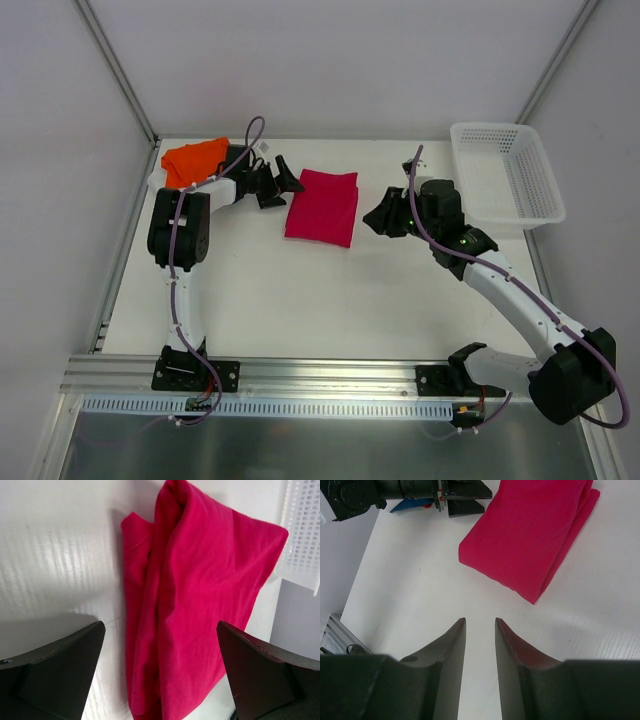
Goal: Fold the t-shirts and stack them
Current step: Neatly place the folded tshirt to the corner
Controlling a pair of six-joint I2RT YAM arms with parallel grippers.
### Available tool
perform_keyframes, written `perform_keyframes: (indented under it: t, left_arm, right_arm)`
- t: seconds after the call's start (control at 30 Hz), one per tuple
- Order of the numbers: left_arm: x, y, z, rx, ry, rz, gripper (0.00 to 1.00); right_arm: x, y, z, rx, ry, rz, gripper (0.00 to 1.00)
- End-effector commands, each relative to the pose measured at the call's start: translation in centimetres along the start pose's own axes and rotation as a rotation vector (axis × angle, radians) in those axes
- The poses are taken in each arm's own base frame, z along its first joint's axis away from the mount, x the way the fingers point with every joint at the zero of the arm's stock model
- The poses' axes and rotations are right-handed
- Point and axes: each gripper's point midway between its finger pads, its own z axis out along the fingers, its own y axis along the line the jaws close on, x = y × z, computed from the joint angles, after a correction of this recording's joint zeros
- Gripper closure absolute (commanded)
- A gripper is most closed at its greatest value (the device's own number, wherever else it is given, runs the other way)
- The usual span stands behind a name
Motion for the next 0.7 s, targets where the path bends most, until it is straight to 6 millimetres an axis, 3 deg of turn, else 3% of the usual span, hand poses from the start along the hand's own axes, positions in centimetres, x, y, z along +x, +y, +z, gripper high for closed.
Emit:
perform_keyframes:
  t: [0.0, 0.33, 0.47, 0.5, 0.6, 0.67]
  left_arm:
    - [3.8, 1.3, 0.5, 0.002, 0.094, -0.062, 0.01]
    - [8.1, 0.5, 2.5, 0.038, 0.174, -0.063, 0.01]
    - [9.3, 0.3, 3.2, 0.049, 0.198, -0.066, 0.16]
    - [9.6, 0.3, 3.4, 0.053, 0.206, -0.071, 0.29]
    - [10.3, 0.4, 3.7, 0.058, 0.22, -0.076, 0.54]
    - [10.5, 0.3, 3.6, 0.068, 0.219, -0.076, 0.63]
  right_arm:
    - [-0.7, 1.1, -0.3, -0.039, -0.028, 0.007, 0.67]
    - [-0.7, 1.2, -0.7, -0.046, -0.04, 0.014, 0.68]
    - [-0.8, 1.2, -0.8, -0.047, -0.045, 0.011, 0.68]
    - [-0.8, 1.2, -0.9, -0.043, -0.048, 0.013, 0.68]
    - [-0.8, 1.2, -1.0, -0.046, -0.05, 0.011, 0.68]
    - [-0.8, 1.2, -1.0, -0.044, -0.049, 0.013, 0.68]
